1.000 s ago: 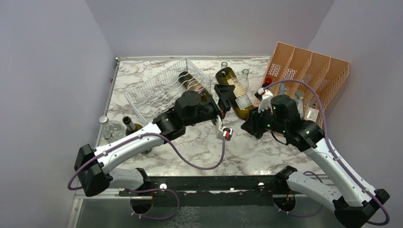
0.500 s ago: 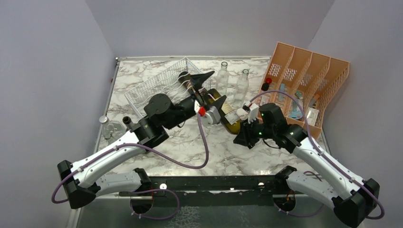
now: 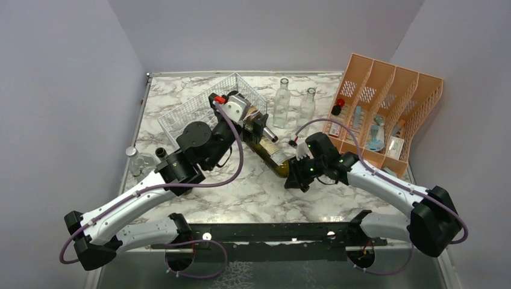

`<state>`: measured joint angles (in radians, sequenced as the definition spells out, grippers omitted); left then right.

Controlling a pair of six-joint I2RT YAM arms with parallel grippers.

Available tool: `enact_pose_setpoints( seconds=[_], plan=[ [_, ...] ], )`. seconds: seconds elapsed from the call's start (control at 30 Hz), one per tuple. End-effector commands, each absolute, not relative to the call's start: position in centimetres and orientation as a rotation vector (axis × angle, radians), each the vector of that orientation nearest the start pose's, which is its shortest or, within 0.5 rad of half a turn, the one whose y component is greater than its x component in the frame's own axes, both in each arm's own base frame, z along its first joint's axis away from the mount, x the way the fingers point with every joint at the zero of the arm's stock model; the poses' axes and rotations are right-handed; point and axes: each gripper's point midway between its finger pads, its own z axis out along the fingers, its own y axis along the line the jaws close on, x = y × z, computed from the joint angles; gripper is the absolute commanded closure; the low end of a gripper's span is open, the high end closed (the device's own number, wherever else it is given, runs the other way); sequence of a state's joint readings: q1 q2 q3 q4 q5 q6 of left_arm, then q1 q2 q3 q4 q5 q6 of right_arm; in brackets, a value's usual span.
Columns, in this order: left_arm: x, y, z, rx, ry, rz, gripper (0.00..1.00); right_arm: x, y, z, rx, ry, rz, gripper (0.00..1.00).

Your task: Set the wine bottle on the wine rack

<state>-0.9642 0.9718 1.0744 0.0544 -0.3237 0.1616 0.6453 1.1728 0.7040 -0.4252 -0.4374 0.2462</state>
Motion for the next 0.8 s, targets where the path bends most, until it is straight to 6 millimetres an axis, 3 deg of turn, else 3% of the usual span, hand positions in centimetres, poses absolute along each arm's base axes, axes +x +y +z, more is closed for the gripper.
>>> enact_pose_setpoints(
  seconds=[0.0, 0.4, 0.77],
  plan=[
    [26.1, -24.3, 39.1, 0.411, 1.456, -0.402, 0.01, 19.4, 26.8, 12.2, -0.783, 2.265, 0.956, 0.99],
    [26.3, -24.2, 39.8, 0.435, 1.422, -0.366, 0.01, 21.9, 29.6, 10.9, -0.850, 2.316, 0.870, 0.99],
    [25.8, -23.9, 39.8, 0.432, 1.400, -0.391, 0.01, 24.2, 32.5, 10.3, -0.864, 2.289, 0.906, 0.99]
  ],
)
